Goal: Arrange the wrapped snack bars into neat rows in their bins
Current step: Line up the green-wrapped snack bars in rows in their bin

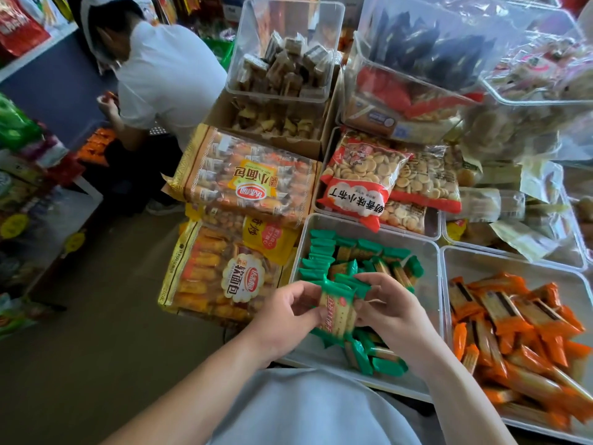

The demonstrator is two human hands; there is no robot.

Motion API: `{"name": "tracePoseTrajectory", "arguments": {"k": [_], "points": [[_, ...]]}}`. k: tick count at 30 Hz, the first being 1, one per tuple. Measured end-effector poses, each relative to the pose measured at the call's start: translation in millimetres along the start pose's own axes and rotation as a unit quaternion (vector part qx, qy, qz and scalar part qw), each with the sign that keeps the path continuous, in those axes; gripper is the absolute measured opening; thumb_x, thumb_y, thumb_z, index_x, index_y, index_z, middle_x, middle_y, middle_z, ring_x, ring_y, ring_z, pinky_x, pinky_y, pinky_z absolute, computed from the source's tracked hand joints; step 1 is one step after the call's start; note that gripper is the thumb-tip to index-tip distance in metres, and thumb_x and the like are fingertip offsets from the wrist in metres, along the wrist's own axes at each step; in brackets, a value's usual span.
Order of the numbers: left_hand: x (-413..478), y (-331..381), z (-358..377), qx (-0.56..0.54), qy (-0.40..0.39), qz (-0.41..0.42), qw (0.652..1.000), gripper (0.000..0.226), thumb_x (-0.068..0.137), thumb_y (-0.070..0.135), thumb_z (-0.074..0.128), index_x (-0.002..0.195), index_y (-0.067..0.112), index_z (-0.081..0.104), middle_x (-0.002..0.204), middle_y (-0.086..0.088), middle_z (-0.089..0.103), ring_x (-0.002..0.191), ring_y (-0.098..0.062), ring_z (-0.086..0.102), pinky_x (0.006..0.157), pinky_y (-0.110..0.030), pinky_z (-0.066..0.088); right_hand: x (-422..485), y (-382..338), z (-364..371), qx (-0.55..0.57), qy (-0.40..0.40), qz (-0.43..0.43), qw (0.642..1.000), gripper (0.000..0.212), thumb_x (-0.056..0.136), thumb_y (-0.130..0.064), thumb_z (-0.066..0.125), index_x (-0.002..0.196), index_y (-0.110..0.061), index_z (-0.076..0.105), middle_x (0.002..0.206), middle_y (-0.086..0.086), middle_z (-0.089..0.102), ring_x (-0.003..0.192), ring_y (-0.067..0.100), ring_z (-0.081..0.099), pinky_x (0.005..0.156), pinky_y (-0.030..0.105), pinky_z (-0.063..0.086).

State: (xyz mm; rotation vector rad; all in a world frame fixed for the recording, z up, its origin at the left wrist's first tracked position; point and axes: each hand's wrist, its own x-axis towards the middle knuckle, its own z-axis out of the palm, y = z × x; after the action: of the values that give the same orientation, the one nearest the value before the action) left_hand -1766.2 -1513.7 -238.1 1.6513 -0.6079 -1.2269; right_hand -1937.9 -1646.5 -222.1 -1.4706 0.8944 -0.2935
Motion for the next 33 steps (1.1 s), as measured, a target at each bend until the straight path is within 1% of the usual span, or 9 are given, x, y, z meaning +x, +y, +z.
{"name": "tracePoseTrajectory", "arguments": {"k": [2,5,9,12,15,18,22,26,33], "points": [[1.4,-1.1,2.3,0.023,-0.002,0.018,1.000,0.024,0.093,0.009,0.077,0.113,0.022,0.074,0.104,0.010,0.079,0.100,-0.007,0.073,0.088,-0.029,0.061,-1.9,1.2,-0.3,0.016,-0.013,0.013,1.000,0.037,0.095,0.002,0.068,0.119,-0.026,0.068,0.105,0.007,0.075,0.098,0.027,0.075,0.087,0.052,0.062],[5.7,-2.6,5.9,0.042,-0.020,0.015,0.999,0.025,0.094,0.013,0.076,0.116,0.023,0.074,0.106,0.011,0.079,0.101,-0.006,0.073,0.089,-0.028,0.061,-3.7,4.3,-0.4,-0.012,-0.005,0.017,1.000,0.038,0.086,-0.014,0.083,0.117,-0.029,0.067,0.105,0.000,0.077,0.093,0.029,0.074,0.083,0.049,0.063],[15.7,-14.9,16.9,0.135,-0.019,-0.003,0.991,0.022,0.094,0.021,0.077,0.115,0.024,0.074,0.105,0.009,0.077,0.100,-0.008,0.072,0.094,-0.036,0.061,-5.5,13.1,1.1,-0.077,0.107,0.031,0.991,0.041,0.082,-0.020,0.087,0.114,-0.028,0.064,0.094,-0.005,0.076,0.075,0.013,0.072,0.066,0.030,0.063],[18.2,-25.7,18.7,0.299,-0.047,-0.043,0.952,0.039,0.097,0.029,0.071,0.134,0.023,0.063,0.127,0.007,0.062,0.116,-0.012,0.060,0.103,-0.027,0.049,-10.8,22.8,-9.3,-0.100,0.185,0.036,0.977,0.049,0.084,-0.021,0.085,0.126,-0.029,0.061,0.104,-0.014,0.071,0.078,0.000,0.068,0.062,0.018,0.057],[27.2,-31.2,22.4,0.369,-0.081,-0.039,0.925,0.049,0.099,0.034,0.067,0.144,0.023,0.053,0.149,0.005,0.047,0.133,-0.016,0.050,0.110,-0.029,0.042,-13.9,27.4,-20.8,-0.107,0.216,0.047,0.969,0.050,0.085,-0.018,0.084,0.130,-0.023,0.064,0.107,-0.016,0.069,0.084,-0.010,0.063,0.063,0.007,0.050],[40.7,-33.8,31.3,0.427,-0.097,-0.021,0.899,0.055,0.101,0.034,0.062,0.153,0.031,0.043,0.167,0.012,0.026,0.143,-0.019,0.045,0.112,-0.036,0.043,-20.9,28.5,-25.4,-0.081,0.222,0.054,0.970,0.046,0.085,-0.013,0.083,0.127,-0.020,0.065,0.106,-0.011,0.070,0.083,-0.009,0.064,0.060,0.007,0.051],[56.2,-40.3,44.0,0.490,-0.105,-0.013,0.865,0.066,0.104,0.030,0.057,0.161,0.038,0.024,0.173,0.016,0.008,0.145,-0.023,0.046,0.110,-0.045,0.048,-30.5,31.5,-28.8,-0.052,0.226,0.055,0.971,0.045,0.083,-0.017,0.086,0.123,-0.025,0.066,0.107,-0.008,0.071,0.085,-0.003,0.066,0.059,0.013,0.055],[68.6,-46.4,54.5,0.512,-0.107,-0.033,0.852,0.072,0.102,0.024,0.059,0.163,0.034,0.020,0.172,0.007,0.013,0.138,-0.029,0.051,0.104,-0.044,0.050,-36.6,34.3,-33.2,-0.033,0.222,0.062,0.973,0.045,0.082,-0.018,0.086,0.121,-0.028,0.067,0.106,-0.011,0.072,0.086,0.001,0.068,0.063,0.018,0.058],[80.5,-43.0,58.4,0.512,-0.081,-0.005,0.855,0.060,0.097,0.019,0.064,0.153,0.025,0.043,0.145,0.003,0.042,0.125,-0.023,0.051,0.100,-0.041,0.050,-39.5,38.8,-40.0,-0.008,0.211,0.073,0.975,0.044,0.083,-0.014,0.086,0.121,-0.026,0.068,0.106,-0.010,0.073,0.089,0.003,0.070,0.064,0.021,0.060]]}}
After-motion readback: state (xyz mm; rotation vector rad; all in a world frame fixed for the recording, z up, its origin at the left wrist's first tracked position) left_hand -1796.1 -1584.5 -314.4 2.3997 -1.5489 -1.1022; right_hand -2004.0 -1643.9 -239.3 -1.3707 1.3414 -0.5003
